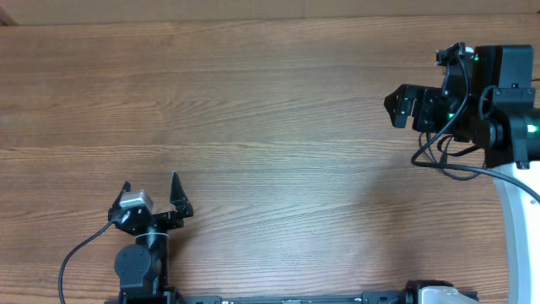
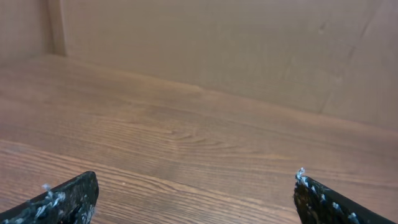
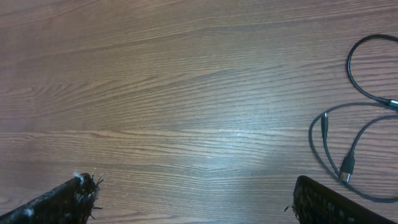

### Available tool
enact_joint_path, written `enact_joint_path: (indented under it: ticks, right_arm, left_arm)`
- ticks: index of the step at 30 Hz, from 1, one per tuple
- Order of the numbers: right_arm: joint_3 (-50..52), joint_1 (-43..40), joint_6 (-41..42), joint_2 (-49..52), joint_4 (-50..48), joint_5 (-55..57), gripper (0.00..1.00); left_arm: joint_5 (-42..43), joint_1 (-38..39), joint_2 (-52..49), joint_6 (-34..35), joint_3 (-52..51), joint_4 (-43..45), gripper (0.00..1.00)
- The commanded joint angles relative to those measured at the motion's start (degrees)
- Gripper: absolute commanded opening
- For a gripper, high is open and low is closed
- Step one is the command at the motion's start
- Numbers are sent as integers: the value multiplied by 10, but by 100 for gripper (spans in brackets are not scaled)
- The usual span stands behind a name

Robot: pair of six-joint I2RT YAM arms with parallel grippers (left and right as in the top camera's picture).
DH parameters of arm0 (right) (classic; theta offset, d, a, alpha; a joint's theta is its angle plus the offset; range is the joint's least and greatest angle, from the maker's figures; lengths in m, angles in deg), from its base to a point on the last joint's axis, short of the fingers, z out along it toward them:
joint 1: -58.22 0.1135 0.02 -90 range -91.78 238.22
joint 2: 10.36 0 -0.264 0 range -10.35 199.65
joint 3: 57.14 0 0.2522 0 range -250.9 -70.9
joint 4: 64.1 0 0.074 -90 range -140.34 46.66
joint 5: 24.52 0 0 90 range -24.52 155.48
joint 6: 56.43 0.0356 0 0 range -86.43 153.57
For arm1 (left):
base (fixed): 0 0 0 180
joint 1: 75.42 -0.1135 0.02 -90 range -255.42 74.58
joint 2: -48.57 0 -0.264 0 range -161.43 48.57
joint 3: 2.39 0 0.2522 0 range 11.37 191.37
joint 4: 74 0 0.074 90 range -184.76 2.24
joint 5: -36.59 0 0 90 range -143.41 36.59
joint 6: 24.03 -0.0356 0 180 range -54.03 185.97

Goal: Untangle cables

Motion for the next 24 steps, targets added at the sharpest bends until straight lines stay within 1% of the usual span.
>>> enact_joint_path:
  ticks: [1,5,9,24]
  right_arm:
    - [-5,2,2,-3,-1,-1,100]
    - [-5,2,2,-3,-1,-1,100]
    - [-5,2,2,-3,-1,-1,100]
    - [-5,2,2,-3,-1,-1,100]
  left_arm:
    - [28,-5,6,-54,-2,-3,100]
    - [44,-3,6,-50,-2,-3,100]
    - [43,-2,5,-6,-2,-2,100]
    - [42,-2,5,-6,-2,-2,100]
